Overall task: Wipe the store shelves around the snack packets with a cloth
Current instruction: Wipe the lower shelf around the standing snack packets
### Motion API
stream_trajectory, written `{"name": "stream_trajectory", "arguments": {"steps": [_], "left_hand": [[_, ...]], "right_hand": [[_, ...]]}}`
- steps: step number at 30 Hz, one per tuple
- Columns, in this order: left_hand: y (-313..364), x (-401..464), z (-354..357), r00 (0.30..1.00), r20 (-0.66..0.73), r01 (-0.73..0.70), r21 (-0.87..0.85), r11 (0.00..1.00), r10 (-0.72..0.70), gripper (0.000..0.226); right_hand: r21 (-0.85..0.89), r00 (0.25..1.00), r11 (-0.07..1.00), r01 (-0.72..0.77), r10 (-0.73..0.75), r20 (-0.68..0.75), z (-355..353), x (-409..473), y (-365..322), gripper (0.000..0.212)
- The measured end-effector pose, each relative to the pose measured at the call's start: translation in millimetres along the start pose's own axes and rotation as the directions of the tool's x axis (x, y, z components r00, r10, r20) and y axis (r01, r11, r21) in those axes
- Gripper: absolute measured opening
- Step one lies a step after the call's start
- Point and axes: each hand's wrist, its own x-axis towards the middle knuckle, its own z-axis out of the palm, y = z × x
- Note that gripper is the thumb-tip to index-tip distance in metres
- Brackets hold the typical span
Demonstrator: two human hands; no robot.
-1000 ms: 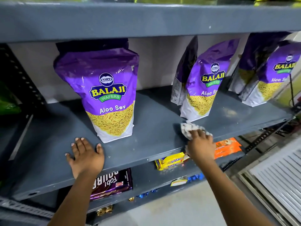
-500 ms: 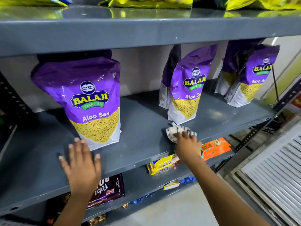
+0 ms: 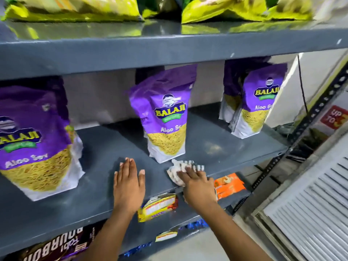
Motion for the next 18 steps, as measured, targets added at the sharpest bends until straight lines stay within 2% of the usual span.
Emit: {"name": "stream_trajectory", "arguments": {"steps": [3, 7, 11, 14, 16, 18], "left_hand": [[26.7, 16.1, 17.9, 0.994, 0.06, 0.09, 0.044, 0.995, -0.092, 0.055], [38.8, 24.4, 41.1, 0.964, 0.088, 0.238, 0.121, 0.964, -0.249, 0.058], [37.7, 25.2, 48.7, 0.963, 0.062, 0.245, 0.222, 0.944, -0.264, 0.06], [36.2, 26.7, 49.9, 0.966, 0.056, 0.229, 0.258, 0.939, -0.251, 0.06], [35.7, 26.6, 50.6, 0.966, 0.062, 0.226, 0.272, 0.935, -0.252, 0.06], [35.4, 26.5, 51.5, 0.965, 0.065, 0.229, 0.271, 0.935, -0.255, 0.06]], "right_hand": [[0.031, 0.999, 0.998, 0.05, -0.049, -0.013, -9.2, 5.8, 34.3, 0.053], [0.077, 0.985, 0.984, 0.158, -0.163, 0.064, -21.9, 22.1, 62.9, 0.052], [0.203, 0.953, 0.952, 0.229, -0.261, 0.152, -41.6, 35.6, 76.8, 0.049], [0.322, 0.946, 0.928, 0.186, -0.257, 0.196, -76.3, 62.4, 89.9, 0.048], [0.295, 0.971, 0.939, 0.18, -0.218, 0.102, -105.2, 97.0, 95.7, 0.047], [0.284, 0.981, 0.941, 0.182, -0.153, -0.12, -130.8, 146.7, 95.7, 0.046]]}}
